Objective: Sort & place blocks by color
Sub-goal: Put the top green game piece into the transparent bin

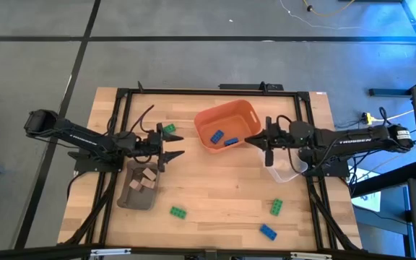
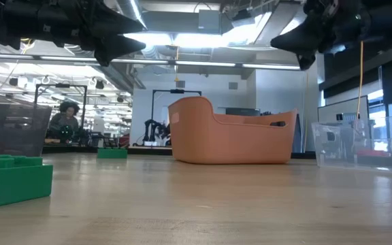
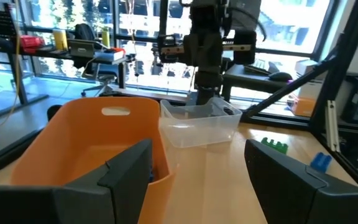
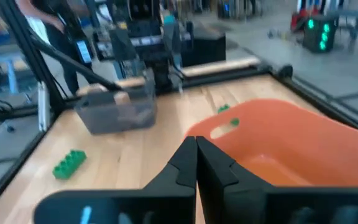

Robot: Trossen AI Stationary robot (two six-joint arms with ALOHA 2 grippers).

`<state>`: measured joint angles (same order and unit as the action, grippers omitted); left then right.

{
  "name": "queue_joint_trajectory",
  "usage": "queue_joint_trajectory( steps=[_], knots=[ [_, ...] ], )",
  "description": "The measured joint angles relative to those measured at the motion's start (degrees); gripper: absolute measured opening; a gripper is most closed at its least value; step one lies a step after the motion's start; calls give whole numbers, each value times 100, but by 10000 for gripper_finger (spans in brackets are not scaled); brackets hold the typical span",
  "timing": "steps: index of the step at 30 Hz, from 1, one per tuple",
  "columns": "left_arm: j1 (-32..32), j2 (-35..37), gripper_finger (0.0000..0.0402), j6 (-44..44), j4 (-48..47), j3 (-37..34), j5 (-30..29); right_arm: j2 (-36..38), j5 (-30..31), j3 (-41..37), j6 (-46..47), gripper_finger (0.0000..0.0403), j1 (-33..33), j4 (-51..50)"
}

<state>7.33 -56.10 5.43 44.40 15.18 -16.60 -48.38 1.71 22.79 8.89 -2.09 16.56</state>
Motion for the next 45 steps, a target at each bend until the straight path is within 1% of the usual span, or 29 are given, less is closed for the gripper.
queue_joint_trajectory(
  steps=[5, 7, 9, 14, 31, 39, 45],
  knots=[
    [-7, 0, 247, -26, -28, 0, 17, 161, -301, -971, 276, 0, 0, 1760],
    [-9, 0, 247, -125, -28, 0, 15, 238, -374, -1170, 299, 0, 0, 2030],
    [-24, 0, 247, -144, -24, 0, -14, 324, -399, -1253, 439, 0, 0, 2051],
    [-166, 0, 247, -149, -24, 0, -73, 432, -483, -1266, 440, 0, 0, 2101],
    [-192, -2, 247, -133, -24, -1, -73, 433, -483, -1266, 439, 1, 0, 2137],
    [-192, -2, 247, -144, -24, 0, -73, 433, -483, -1266, 431, 14, 0, 2136],
    [-192, -2, 247, -146, -24, 0, -73, 433, -483, -1266, 406, 16, 0, 2135]
  ],
)
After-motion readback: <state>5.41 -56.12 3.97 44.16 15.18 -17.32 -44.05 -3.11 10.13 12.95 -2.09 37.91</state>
